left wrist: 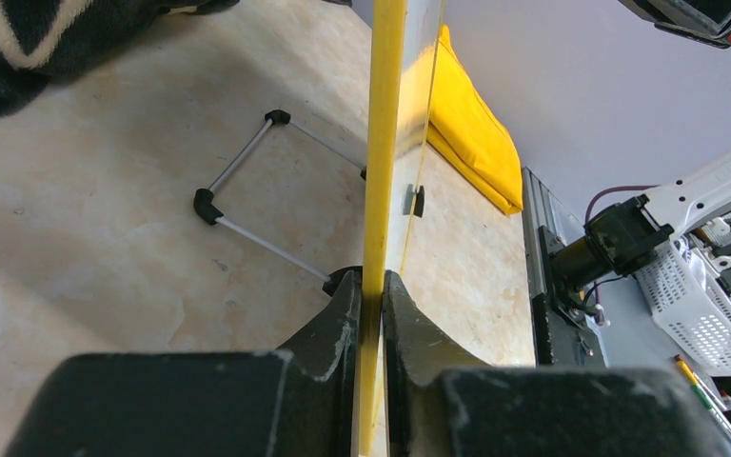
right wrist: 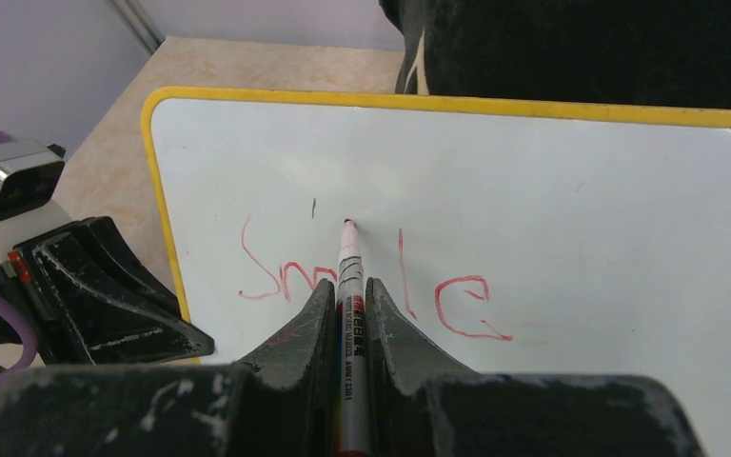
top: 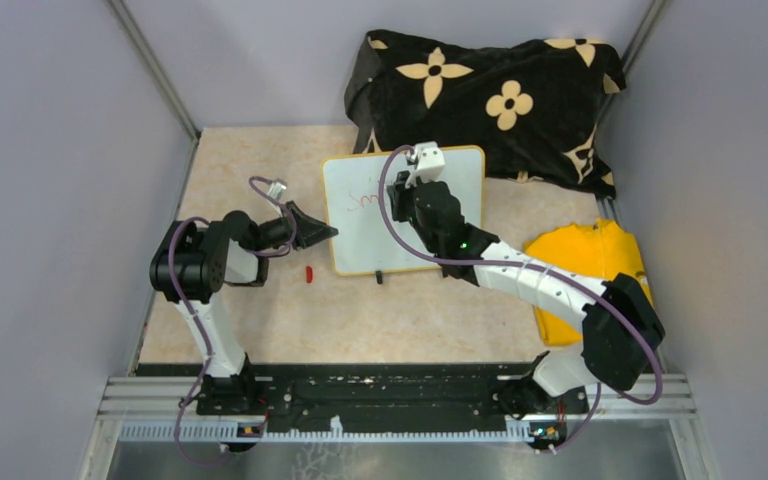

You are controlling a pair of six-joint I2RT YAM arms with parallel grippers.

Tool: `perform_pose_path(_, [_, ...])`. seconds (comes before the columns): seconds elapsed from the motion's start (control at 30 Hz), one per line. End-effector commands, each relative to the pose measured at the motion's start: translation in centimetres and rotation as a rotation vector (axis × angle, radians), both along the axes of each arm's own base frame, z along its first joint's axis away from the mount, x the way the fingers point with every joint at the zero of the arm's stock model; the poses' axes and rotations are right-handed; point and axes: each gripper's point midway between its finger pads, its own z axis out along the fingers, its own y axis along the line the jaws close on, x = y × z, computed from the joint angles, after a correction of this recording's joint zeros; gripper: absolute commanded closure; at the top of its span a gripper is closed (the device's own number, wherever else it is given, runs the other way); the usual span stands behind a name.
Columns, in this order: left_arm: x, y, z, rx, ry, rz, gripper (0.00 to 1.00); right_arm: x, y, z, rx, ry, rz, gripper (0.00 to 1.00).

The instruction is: Write a sentence on the whiteboard

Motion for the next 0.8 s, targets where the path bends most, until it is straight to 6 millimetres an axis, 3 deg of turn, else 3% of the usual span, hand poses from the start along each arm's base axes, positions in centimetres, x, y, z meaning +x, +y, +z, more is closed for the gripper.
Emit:
perform_pose_path(0.0, [0.2,-0.2,1.1,-0.002,-0.095,-0.006,0.9,0.8,-0.9,2.2,0.038,-0.04,-0.061,1.0])
perform_pose_path(0.2, [0.3,-0.2,1.0,-0.002,-0.089,-0.004,0.9,0.6,-0.5,2.7,0.051,-0.044,-0.033,1.0])
perform_pose_path(0.5, [0.3,-0.2,0.7,0.0,-0.08,-0.002,0.9,-2.8,0.8,7.3,0.161,-0.102,0.129,1.0])
perform_pose_path(0.63, [0.4,-0.2,0.7,0.002,-0.076,0.0,0.89,-4.1,-0.6,8.0,0.174,-0.11,0.117,1.0])
perform_pose_path(0.77, [0.4,-0.2,0.6,0.002,-0.072,0.001,0.89,-4.7,-3.3,6.8,0.146,-0.097,0.04,1.0])
